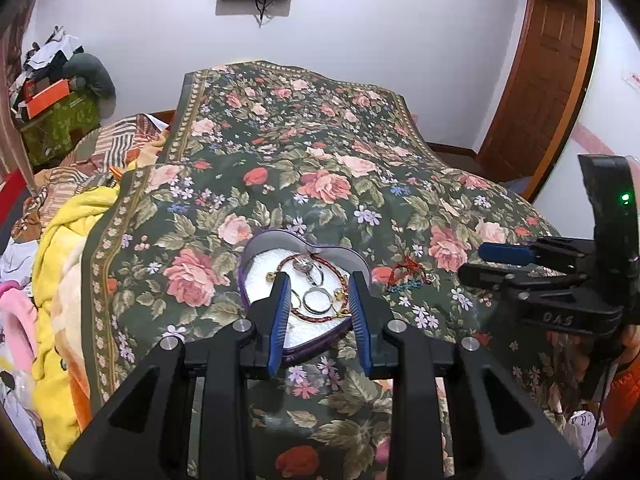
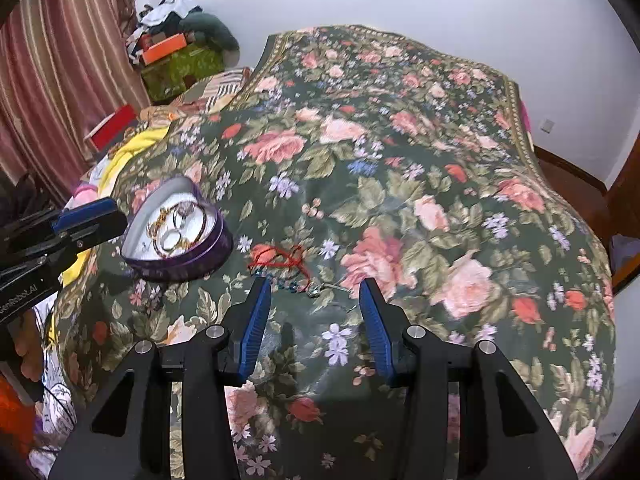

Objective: Organize jewelry
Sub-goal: 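Open the right tool in the tin and withdraw it, then move the left tool to the red string bracelet and close on it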

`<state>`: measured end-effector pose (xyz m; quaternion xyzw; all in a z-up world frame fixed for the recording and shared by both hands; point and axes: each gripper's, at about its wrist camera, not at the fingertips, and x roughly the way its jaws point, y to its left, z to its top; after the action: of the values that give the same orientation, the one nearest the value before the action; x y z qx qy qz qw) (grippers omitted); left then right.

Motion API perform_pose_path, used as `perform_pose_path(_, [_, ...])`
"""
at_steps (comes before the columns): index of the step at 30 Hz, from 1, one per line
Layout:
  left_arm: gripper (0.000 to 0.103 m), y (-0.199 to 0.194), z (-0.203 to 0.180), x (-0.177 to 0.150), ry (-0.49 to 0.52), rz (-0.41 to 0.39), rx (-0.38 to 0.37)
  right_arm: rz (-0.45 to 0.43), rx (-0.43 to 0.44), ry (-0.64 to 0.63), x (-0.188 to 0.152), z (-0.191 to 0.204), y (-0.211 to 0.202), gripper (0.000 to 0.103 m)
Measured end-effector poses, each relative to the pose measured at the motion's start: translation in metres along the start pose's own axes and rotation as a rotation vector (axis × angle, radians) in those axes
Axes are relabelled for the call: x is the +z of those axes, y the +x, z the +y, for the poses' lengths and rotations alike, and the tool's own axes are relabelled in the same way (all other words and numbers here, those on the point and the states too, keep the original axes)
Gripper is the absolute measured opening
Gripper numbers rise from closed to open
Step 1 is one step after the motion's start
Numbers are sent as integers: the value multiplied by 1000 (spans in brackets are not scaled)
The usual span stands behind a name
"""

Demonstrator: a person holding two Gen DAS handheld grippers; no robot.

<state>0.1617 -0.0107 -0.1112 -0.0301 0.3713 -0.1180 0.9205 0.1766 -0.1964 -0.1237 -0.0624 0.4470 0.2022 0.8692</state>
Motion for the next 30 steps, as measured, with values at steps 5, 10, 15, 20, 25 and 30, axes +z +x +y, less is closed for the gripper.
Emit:
perform_pose_path(5, [29, 5, 1, -2, -1, 9, -2, 42, -12, -6, -4, -2, 14, 42])
perform_pose_path(10, [29, 11, 5, -2, -17, 20, -13, 92, -31, -18, -5, -5, 28, 42])
perform_pose_path(15, [29, 16, 6, -3, -19, 27, -20, 108, -34, -20, -3, -7, 36, 42])
perform_pose_path(20, [29, 18, 5, -4, -18, 32, -28, 130, -34, -29, -2, -7, 43, 40])
perform_pose_path(25, [29, 16, 4, -3, -19, 32, -35, 127, -41, -23, -1, -7, 45, 27])
perform_pose_path(30, [29, 13, -5, -3, -6, 36, -51, 116, -20, 6, 1, -13, 43, 9])
